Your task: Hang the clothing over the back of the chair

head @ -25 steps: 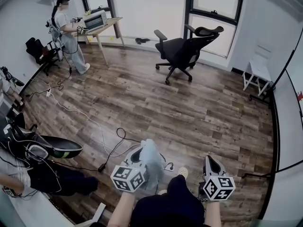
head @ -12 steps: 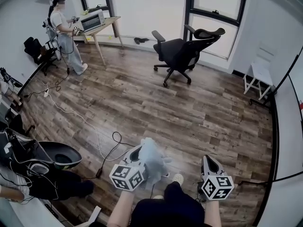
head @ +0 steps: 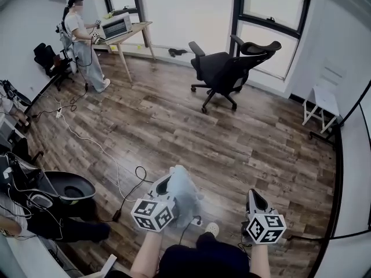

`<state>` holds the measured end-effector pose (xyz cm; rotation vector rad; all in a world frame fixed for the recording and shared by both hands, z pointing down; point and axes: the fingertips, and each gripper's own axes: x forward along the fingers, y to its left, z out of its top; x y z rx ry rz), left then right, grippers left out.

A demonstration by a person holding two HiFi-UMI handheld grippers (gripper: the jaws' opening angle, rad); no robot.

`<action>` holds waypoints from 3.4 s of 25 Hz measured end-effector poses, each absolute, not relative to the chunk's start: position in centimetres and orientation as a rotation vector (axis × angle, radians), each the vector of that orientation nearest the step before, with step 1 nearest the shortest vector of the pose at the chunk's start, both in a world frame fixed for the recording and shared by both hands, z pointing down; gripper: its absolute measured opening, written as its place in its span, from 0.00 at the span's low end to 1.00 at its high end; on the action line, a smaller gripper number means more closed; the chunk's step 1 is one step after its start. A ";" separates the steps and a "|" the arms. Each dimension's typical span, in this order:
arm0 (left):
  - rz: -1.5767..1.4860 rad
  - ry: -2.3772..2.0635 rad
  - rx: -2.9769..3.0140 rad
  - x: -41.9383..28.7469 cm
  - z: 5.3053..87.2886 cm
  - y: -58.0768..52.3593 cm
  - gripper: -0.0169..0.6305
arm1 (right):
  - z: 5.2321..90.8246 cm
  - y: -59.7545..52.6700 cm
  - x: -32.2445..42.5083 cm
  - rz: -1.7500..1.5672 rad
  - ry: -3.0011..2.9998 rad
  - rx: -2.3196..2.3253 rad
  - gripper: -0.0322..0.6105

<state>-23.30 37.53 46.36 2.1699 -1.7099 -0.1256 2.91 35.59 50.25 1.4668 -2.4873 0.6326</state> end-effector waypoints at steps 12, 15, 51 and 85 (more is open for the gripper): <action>-0.187 -1.812 2.142 -21.9 45.5 32.5 0.05 | 50.2 28.9 5.6 0.593 -2.529 1.413 0.05; -0.204 -1.824 2.132 -21.7 45.5 32.6 0.04 | 50.5 28.6 6.0 0.600 -2.535 1.409 0.05; -0.164 -1.842 2.064 -23.9 45.4 16.0 0.04 | 50.9 11.8 4.1 0.691 -2.507 1.376 0.05; -0.085 -1.727 2.110 -24.9 46.7 -4.8 0.04 | 52.2 -8.5 2.6 0.759 -2.452 1.417 0.05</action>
